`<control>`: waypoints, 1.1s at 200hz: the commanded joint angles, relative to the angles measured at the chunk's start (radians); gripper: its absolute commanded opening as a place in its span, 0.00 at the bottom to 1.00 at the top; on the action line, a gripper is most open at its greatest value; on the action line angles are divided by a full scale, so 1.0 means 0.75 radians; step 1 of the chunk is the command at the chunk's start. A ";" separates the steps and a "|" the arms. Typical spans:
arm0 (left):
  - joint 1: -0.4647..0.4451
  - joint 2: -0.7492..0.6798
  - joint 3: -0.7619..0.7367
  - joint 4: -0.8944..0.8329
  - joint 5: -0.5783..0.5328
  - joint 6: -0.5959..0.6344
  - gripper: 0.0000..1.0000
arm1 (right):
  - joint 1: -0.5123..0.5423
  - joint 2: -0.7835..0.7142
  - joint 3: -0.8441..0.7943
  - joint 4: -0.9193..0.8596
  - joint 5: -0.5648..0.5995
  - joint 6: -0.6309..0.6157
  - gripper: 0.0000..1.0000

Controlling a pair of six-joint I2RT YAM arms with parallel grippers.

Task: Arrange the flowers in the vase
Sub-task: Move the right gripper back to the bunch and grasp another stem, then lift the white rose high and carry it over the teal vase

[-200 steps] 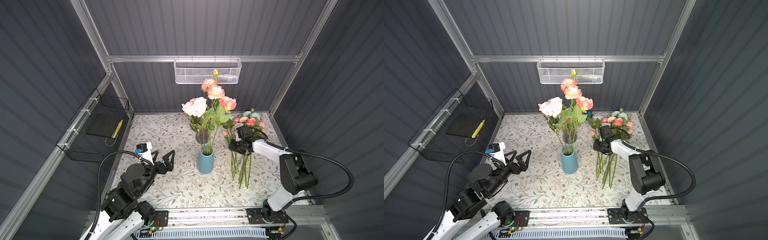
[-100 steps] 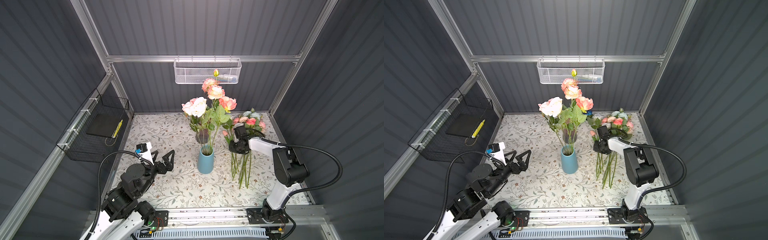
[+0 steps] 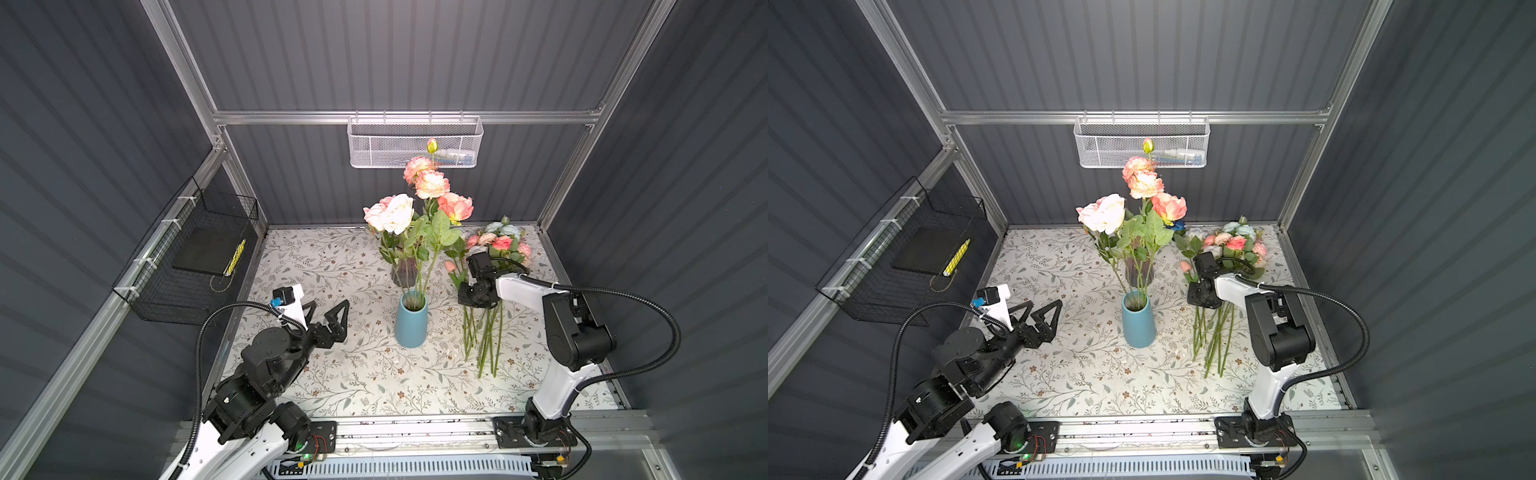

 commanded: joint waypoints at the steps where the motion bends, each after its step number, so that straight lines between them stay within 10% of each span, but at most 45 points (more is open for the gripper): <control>1: -0.004 -0.011 -0.012 -0.010 -0.013 0.014 1.00 | 0.008 -0.088 -0.018 0.002 0.019 -0.016 0.03; 123: -0.005 0.024 0.007 0.014 -0.006 0.004 1.00 | 0.015 -0.916 -0.342 0.101 0.153 0.023 0.00; 181: -0.005 0.063 0.057 0.016 -0.016 0.021 1.00 | 0.025 -1.412 -0.301 0.184 -0.031 0.018 0.00; 220: -0.006 0.097 0.078 0.024 -0.017 0.025 1.00 | 0.252 -1.451 -0.100 0.370 -0.004 -0.067 0.00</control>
